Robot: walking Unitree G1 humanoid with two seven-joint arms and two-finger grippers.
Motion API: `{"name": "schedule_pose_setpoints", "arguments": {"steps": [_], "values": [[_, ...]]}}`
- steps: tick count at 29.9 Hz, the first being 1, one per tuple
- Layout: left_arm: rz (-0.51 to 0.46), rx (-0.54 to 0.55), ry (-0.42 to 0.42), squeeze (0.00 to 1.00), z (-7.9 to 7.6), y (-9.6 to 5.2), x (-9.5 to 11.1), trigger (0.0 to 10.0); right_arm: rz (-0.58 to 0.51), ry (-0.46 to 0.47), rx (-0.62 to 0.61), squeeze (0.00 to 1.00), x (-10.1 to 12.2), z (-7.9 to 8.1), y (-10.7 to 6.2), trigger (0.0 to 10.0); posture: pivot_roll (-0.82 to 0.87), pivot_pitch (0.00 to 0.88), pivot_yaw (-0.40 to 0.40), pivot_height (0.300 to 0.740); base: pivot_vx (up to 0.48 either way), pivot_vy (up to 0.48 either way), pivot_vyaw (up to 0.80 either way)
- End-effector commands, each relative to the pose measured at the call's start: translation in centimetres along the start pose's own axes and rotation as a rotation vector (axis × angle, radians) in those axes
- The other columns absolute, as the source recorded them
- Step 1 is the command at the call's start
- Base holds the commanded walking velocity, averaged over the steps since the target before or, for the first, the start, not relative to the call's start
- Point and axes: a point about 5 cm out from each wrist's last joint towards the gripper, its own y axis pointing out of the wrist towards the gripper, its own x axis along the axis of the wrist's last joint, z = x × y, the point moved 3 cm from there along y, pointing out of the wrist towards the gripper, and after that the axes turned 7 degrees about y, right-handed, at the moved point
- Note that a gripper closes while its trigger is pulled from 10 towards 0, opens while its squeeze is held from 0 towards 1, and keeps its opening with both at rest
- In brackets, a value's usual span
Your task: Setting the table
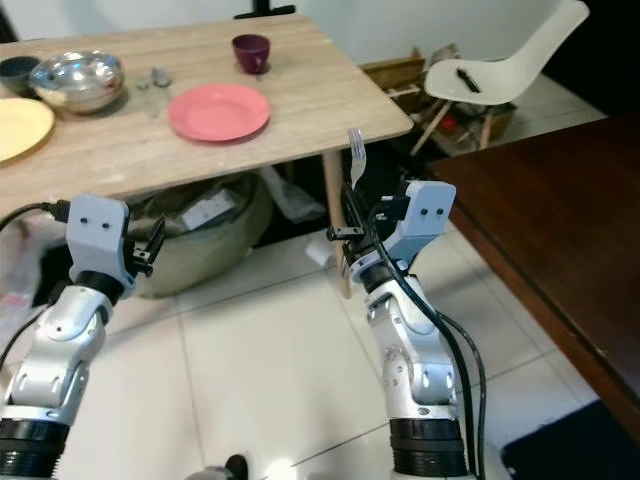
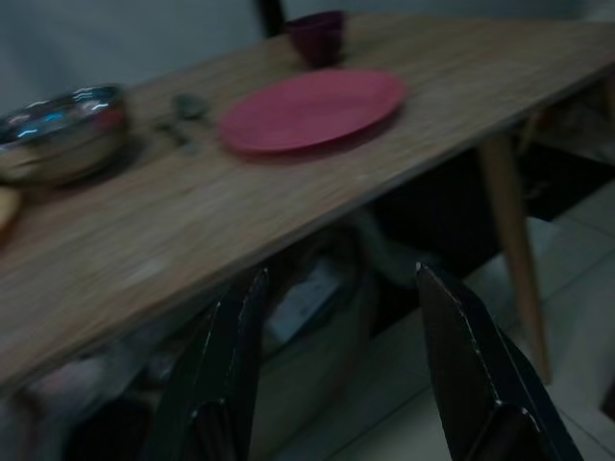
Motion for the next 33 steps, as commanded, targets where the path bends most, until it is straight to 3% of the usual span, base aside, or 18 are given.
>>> {"name": "schedule_pose_setpoints", "arguments": {"steps": [1, 21, 27, 33], "values": [[0.006, -0.015, -0.001, 0.07, -0.5, 0.1, -0.2, 10.0, -0.002, 0.001, -0.021, 0.0, 0.2, -0.5, -0.3, 10.0, -0.17, 0.07, 0.048, 0.74, 0.48, 0.0, 0.0], [-0.015, -0.016, 0.015, 0.09, -0.6, 0.1, 0.2, 10.0, -0.004, -0.006, -0.008, 0.0, 0.5, -0.3, -0.2, 10.0, -0.16, 0.071, 0.05, 0.74, 0.48, 0.0, 0.0], [-0.123, 0.03, 0.04, 0.15, 0.4, 0.1, 2.6, 10.0, -0.024, -0.023, 0.068, 0.0, 1.5, 0.8, 0.1, 10.0, -0.16, 0.071, 0.051, 0.74, 0.48, 0.0, 0.0], [-0.221, 0.01, 0.024, 0.09, 1.3, 0.4, 5.9, 10.0, -0.003, -0.008, 0.156, 0.0, 1.8, 2.2, 0.8, 10.0, -0.16, 0.069, 0.05, 0.74, 0.48, 0.0, 0.0]]}}
